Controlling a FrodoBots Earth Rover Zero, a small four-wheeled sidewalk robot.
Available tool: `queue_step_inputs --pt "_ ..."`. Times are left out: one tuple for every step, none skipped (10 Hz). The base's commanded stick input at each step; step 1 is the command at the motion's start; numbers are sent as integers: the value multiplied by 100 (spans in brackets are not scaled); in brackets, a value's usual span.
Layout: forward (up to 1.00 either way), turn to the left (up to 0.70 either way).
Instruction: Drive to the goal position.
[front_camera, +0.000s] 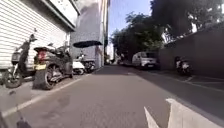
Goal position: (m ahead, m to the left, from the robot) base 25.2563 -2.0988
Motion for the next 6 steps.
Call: queue_step_inputs --pt "70 0" --pt "70 0" --pt "70 0" --pt "70 0" --pt "70 0" --pt "70 0"
